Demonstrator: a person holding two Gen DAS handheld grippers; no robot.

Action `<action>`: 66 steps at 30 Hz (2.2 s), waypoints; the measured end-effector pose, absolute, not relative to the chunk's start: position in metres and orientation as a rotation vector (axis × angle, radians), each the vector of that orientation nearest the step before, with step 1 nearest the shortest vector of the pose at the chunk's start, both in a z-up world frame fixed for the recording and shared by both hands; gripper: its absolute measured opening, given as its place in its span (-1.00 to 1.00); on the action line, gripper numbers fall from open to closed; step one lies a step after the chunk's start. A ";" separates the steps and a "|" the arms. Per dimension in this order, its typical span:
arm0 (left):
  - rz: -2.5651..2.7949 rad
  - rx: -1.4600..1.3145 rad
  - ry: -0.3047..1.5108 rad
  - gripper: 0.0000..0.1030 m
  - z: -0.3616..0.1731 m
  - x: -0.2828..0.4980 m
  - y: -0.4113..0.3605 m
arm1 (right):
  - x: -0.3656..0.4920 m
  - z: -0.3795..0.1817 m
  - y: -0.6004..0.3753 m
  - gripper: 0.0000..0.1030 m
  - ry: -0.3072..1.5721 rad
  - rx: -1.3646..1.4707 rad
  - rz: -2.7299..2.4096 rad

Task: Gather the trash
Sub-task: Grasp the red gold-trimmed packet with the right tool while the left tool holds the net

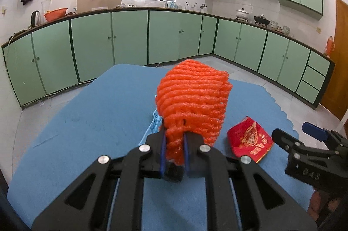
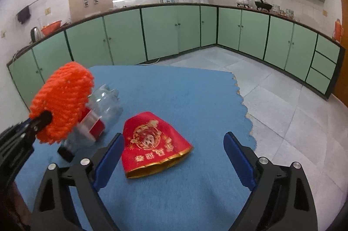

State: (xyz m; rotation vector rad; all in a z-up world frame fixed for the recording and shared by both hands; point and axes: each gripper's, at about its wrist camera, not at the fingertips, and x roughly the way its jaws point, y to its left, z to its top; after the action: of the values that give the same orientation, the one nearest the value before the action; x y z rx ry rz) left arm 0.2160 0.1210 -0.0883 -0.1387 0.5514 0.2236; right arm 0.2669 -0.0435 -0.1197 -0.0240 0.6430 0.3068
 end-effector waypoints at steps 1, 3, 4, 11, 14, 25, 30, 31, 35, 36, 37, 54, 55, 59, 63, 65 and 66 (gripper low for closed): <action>0.222 -0.143 0.555 -0.79 -0.090 0.218 0.122 | 0.269 -0.121 -0.044 0.75 0.643 -0.023 0.301; 0.221 -0.146 0.560 -0.79 -0.092 0.222 0.124 | 0.274 -0.123 -0.041 0.75 0.642 -0.023 0.291; 0.220 -0.149 0.563 -0.79 -0.095 0.222 0.124 | 0.276 -0.125 -0.040 0.74 0.645 -0.024 0.283; 0.221 -0.150 0.566 -0.78 -0.101 0.226 0.131 | 0.295 -0.149 -0.033 0.60 0.747 -0.020 0.271; 0.220 -0.153 0.565 -0.78 -0.101 0.227 0.129 | 0.299 -0.157 -0.034 0.31 0.790 -0.004 0.288; 0.220 -0.158 0.563 -0.78 -0.103 0.227 0.128 | 0.287 -0.143 -0.041 -0.99 0.760 0.037 0.360; 0.218 -0.160 0.562 -0.78 -0.102 0.227 0.127 | 0.280 -0.132 -0.039 -0.97 0.735 0.002 0.386; 0.217 -0.161 0.561 -0.78 -0.102 0.227 0.127 | 0.282 -0.133 -0.039 -0.90 0.742 0.002 0.376; 0.216 -0.160 0.561 -0.78 -0.103 0.227 0.128 | 0.289 -0.139 -0.046 -0.74 0.775 0.015 0.353; 0.215 -0.162 0.561 -0.78 -0.103 0.227 0.128 | 0.288 -0.140 -0.047 -0.71 0.775 0.002 0.352; 0.214 -0.164 0.561 -0.78 -0.103 0.227 0.129 | 0.286 -0.141 -0.046 -0.58 0.777 -0.013 0.357; 0.215 -0.163 0.561 -0.78 -0.103 0.228 0.132 | 0.314 -0.162 -0.037 0.31 0.878 -0.010 0.412; 0.215 -0.164 0.561 -0.78 -0.103 0.228 0.131 | 0.315 -0.163 -0.036 0.19 0.884 -0.010 0.420; 0.219 -0.168 0.561 -0.77 -0.103 0.228 0.133 | 0.310 -0.164 -0.028 0.05 0.867 -0.045 0.413; 0.219 -0.167 0.561 -0.77 -0.103 0.228 0.133 | 0.306 -0.164 -0.027 -0.50 0.859 -0.050 0.419; 0.219 -0.168 0.561 -0.77 -0.103 0.228 0.133 | 0.301 -0.164 -0.027 -0.62 0.844 -0.056 0.422; 0.219 -0.168 0.562 -0.77 -0.103 0.228 0.133 | 0.298 -0.162 -0.026 -0.64 0.838 -0.057 0.425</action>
State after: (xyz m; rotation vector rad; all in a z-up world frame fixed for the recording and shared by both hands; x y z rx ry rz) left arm 0.2283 0.1333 -0.1031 -0.1677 0.5616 0.2188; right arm 0.2983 -0.0255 -0.1624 -0.0573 0.8376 0.4251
